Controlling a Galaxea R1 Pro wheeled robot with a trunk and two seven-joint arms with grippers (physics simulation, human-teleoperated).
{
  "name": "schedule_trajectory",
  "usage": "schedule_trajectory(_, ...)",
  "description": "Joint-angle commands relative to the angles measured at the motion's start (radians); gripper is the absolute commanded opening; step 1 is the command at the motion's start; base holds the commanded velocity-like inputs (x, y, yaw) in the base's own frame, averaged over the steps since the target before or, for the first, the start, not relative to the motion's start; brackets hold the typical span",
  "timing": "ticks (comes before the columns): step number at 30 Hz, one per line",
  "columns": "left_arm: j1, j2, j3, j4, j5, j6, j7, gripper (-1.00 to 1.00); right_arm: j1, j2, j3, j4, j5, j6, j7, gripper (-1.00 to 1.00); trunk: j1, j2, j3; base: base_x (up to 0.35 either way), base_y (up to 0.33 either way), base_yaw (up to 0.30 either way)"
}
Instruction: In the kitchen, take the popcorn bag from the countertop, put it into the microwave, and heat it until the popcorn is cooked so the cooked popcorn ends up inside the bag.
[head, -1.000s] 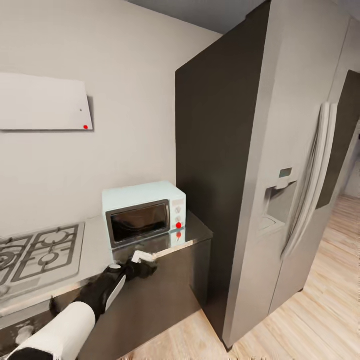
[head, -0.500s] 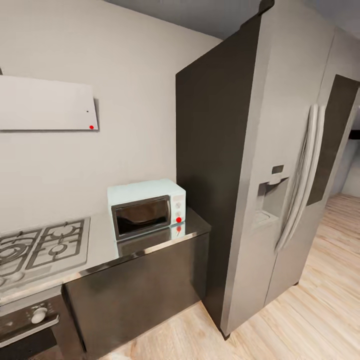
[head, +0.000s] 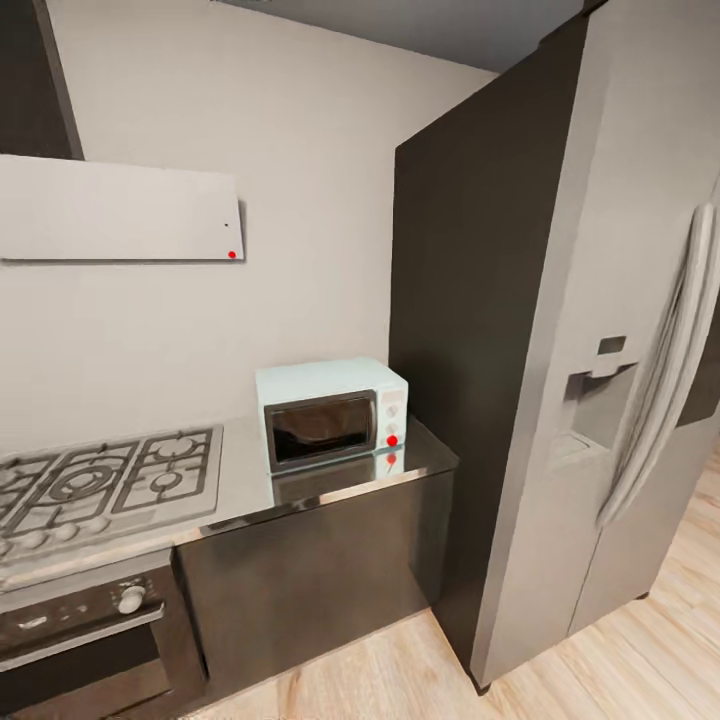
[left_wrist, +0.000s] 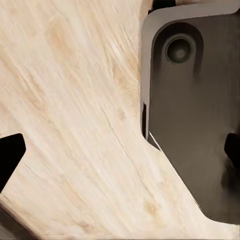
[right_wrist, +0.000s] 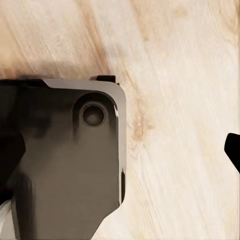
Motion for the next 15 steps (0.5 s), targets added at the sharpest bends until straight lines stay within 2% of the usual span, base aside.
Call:
schedule_trajectory(1, 0.001, -0.004, -0.009, -0.002, 0.048, 0.005, 0.001, 1.00, -0.001, -0.001, -0.008, 0.000, 0.007, -0.007, 0.002, 1.00, 0.000, -0.001, 0.000, 0.000, 0.000, 0.268)
schedule_trajectory(2, 0.002, -0.006, -0.009, -0.002, 0.068, 0.005, 0.000, 1.00, -0.001, -0.001, -0.008, -0.003, 0.007, -0.007, 0.002, 1.00, 0.000, -0.001, 0.000, 0.000, 0.000, 0.268)
schedule_trajectory(4, 0.002, -0.009, -0.010, -0.002, 0.081, 0.004, -0.001, 1.00, -0.001, -0.001, -0.008, -0.005, 0.007, -0.008, 0.002, 1.00, 0.000, -0.001, -0.001, 0.000, 0.000, 0.268)
schedule_trajectory(15, 0.020, -0.021, -0.010, -0.002, 0.086, 0.003, -0.007, 1.00, -0.001, -0.001, -0.010, -0.007, 0.005, -0.014, 0.002, 1.00, 0.000, -0.001, -0.003, 0.000, 0.000, 0.269)
